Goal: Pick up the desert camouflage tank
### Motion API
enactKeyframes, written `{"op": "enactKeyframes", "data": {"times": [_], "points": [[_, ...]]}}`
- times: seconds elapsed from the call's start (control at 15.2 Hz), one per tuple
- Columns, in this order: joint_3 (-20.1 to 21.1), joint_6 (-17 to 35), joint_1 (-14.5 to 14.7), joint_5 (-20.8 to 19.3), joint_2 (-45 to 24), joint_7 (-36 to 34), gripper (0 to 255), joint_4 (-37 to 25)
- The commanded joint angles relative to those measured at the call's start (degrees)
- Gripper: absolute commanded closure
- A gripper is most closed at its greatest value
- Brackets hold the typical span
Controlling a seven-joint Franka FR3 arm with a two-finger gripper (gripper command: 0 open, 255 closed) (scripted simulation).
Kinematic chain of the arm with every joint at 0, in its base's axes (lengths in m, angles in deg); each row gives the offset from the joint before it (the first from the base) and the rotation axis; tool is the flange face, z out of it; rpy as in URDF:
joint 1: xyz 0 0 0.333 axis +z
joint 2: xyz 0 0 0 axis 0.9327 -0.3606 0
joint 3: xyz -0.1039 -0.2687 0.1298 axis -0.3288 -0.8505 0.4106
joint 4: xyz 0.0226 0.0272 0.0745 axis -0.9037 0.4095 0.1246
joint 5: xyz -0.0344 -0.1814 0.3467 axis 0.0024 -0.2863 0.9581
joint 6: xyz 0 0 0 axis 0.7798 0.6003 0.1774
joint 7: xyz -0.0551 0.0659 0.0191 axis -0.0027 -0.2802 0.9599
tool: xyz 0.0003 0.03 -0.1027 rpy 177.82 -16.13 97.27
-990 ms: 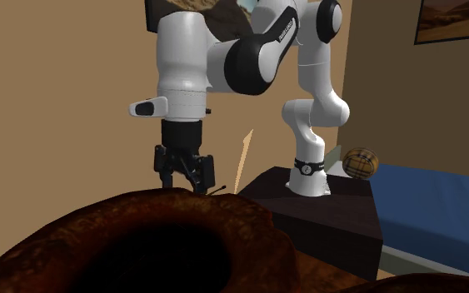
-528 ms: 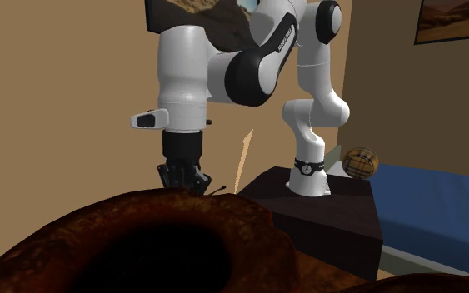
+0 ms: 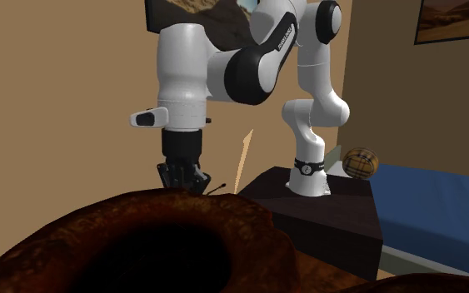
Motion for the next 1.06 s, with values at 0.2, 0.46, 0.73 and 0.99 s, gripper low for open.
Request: {"op": "enactKeyframes", "data": {"times": [0.2,0.46,0.73,0.99], "points": [[-0.2,-3.0,0.1,-0.4,1.8,-0.1,255,-1.2],[-0.3,-5.7,0.2,-0.7,3.3,-0.3,255,-2.5],[-0.4,-8.4,0.2,-0.9,4.5,-0.4,255,-3.9],[-0.4,-9.9,0.3,-1.1,5.1,-0.4,255,-4.8]]}}
